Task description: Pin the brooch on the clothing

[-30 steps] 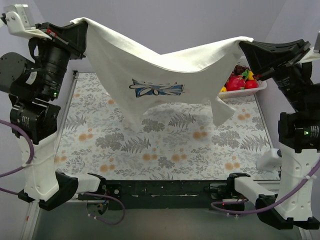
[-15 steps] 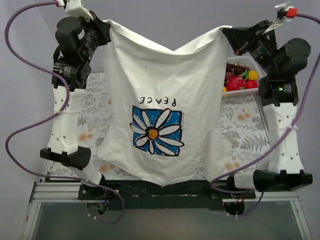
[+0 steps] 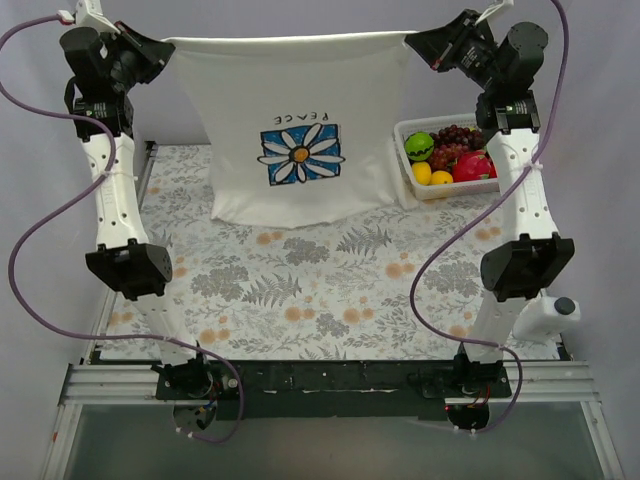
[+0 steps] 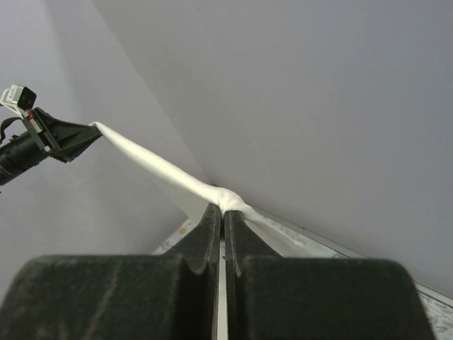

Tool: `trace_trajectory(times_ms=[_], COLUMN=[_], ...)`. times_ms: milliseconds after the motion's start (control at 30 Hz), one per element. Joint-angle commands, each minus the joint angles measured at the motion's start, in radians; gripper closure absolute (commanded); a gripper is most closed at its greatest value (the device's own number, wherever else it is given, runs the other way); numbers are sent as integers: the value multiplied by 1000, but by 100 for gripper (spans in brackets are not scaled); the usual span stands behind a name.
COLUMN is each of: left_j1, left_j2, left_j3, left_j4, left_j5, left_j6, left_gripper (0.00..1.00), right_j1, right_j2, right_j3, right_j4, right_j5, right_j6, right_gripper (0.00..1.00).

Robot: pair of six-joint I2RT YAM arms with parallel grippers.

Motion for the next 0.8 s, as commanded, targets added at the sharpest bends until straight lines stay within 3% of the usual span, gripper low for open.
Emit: trace_trajectory(times_ms=[0, 100, 333, 533, 767], left_j1=[29, 29, 29, 29, 29], left_j2=[-161, -262, -441, -599, -641], left_j3=[18, -60, -217, -268, -203], left_j4=[133, 141, 139, 96, 81], left_j5=[35, 38, 99, 38, 79], left_j6=[-39, -16, 8, 62, 34], left_gripper=[100, 100, 100, 100, 100], right_j1=[-21, -15, -7, -6, -6], right_j2=[-155, -307, -565, -692, -749], right_j3=[-53, -249, -415, -467, -398], right_j4=[183, 266, 244, 215, 160], right_j5=[-1, 10, 28, 35, 16], right_j6=[64, 55, -17, -41, -34], right_gripper=[99, 99, 99, 99, 99])
